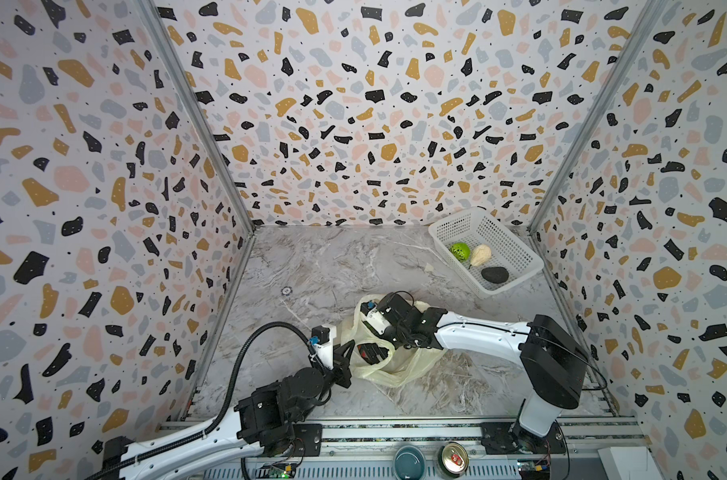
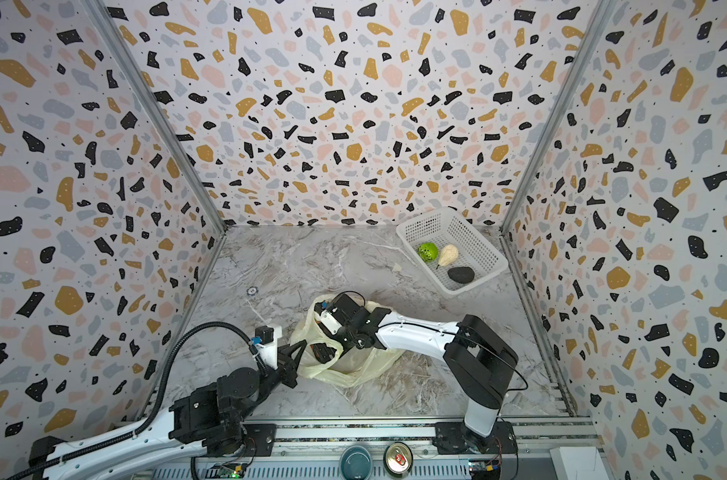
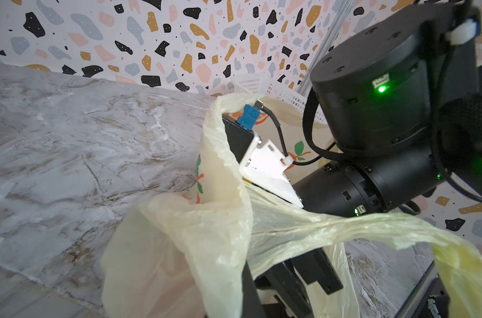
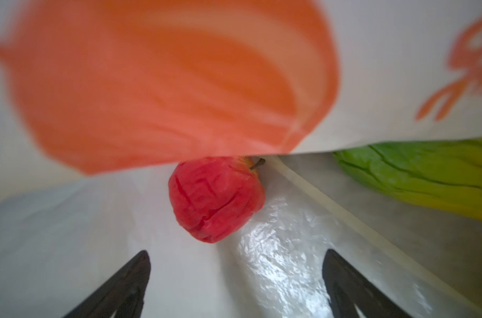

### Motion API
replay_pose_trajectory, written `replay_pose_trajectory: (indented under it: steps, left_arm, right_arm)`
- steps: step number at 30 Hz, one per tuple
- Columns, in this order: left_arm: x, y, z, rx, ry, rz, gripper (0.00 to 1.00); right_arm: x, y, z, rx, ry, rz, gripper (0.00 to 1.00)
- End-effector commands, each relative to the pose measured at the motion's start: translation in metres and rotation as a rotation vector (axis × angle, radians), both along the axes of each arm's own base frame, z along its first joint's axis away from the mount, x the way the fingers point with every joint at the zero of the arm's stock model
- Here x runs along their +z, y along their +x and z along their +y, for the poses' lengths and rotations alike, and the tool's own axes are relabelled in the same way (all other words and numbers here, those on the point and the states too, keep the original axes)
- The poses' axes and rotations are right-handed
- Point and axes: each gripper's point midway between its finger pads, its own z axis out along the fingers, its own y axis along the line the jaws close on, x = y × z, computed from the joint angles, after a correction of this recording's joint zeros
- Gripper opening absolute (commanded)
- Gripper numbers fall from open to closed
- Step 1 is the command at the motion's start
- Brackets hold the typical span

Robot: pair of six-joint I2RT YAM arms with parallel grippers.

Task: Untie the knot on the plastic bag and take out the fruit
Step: 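Lower the right gripper onto the red apple inside the bag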

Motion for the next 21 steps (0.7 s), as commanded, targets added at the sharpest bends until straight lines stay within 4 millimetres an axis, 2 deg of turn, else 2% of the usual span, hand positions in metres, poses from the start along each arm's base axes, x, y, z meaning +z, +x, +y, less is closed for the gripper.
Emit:
replay_pose_trajectory:
  steps: [1, 6, 12, 17, 21]
  left_arm:
    - [-0.002, 0.0, 0.004, 0.019, -0.011, 0.01, 0.0]
    - [-0.008, 0.0, 0.005, 0.025, 0.003, 0.02, 0.0]
    - [-0.009, 0.001, 0.006, 0.035, -0.001, 0.023, 0.0]
    - [-0.011, 0.001, 0.006, 0.033, -0.002, 0.029, 0.0]
    - [-0.01, 0.0, 0.006, 0.029, 0.0, 0.031, 0.0]
  right_arm:
    - [0.005, -0.007, 0.014, 0.022, 0.07, 0.045, 0.98]
    - [-0.01, -0.007, 0.021, 0.043, 0.036, 0.035, 0.98]
    - [-0.046, -0.009, 0.025, 0.051, -0.076, -0.004, 0.99]
    - [-0.045, 0.017, 0.021, -0.047, -0.103, -0.102, 0.98]
    - [-0.044, 0.037, -0.003, -0.159, -0.123, -0.101, 0.95]
